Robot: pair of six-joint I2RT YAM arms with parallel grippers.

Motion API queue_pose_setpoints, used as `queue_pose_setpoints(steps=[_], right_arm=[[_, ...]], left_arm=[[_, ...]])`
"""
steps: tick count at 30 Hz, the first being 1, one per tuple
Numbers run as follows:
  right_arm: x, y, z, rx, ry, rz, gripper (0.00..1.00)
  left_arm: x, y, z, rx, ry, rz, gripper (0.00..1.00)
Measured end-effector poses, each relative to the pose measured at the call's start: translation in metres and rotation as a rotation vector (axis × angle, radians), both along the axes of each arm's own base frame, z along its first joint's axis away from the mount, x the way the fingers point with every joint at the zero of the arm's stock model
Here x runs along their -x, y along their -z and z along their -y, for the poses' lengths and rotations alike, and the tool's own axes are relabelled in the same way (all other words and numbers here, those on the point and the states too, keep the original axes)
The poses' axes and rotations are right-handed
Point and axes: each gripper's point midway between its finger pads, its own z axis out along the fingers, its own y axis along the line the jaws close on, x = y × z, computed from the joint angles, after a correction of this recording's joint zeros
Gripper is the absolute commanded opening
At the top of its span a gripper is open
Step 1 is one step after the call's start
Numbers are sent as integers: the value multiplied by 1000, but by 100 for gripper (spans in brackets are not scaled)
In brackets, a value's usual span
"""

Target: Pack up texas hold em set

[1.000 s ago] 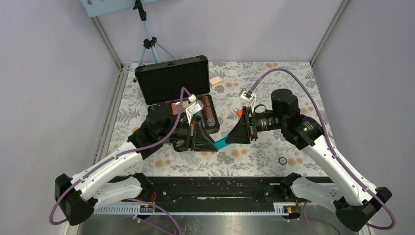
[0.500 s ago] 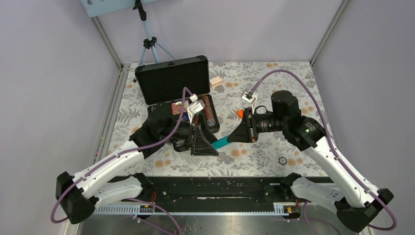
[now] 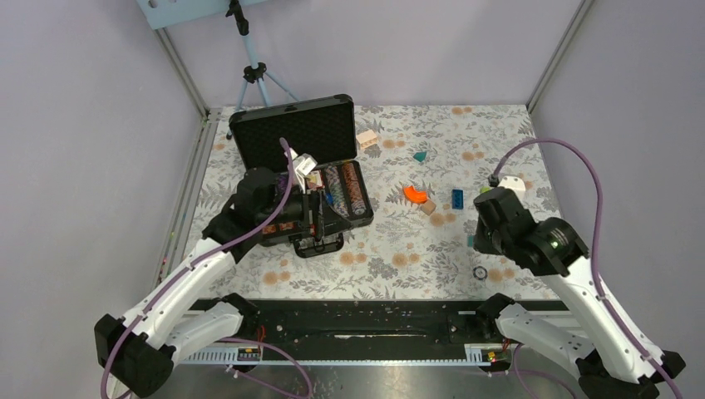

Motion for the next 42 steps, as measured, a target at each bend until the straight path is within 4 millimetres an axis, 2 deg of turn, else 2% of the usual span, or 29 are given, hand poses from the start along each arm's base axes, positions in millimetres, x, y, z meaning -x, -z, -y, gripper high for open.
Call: queue_pose_setpoints(steps=[2,6,11,15,18,23,27,42], right_arm=[[10,18,27,107,119,-69,0],[26,50,66,231,300,-186,0],[25,58,95,341,460,-287,0],[15,65,96,402,496,-359,0],[4,82,91,396,540,-370,0],[9,109,97,449,603,-417,0],[12,123,102,485,639,-447,0],[-11,154,94,494,670,-477,0]], left_arm=[[-10,9,-11,-51,-72,3,99],[-29,18,-36,-130,-243,15,99],[-42,28,-53,-190,-355,12,99],[-48,34,-62,-232,-411,17,99],[-51,35,-67,-242,-437,29,99],[-50,37,-72,-255,-459,52,99],[-50,38,-74,-267,-468,69,99],[-52,39,-77,-289,-473,91,99]])
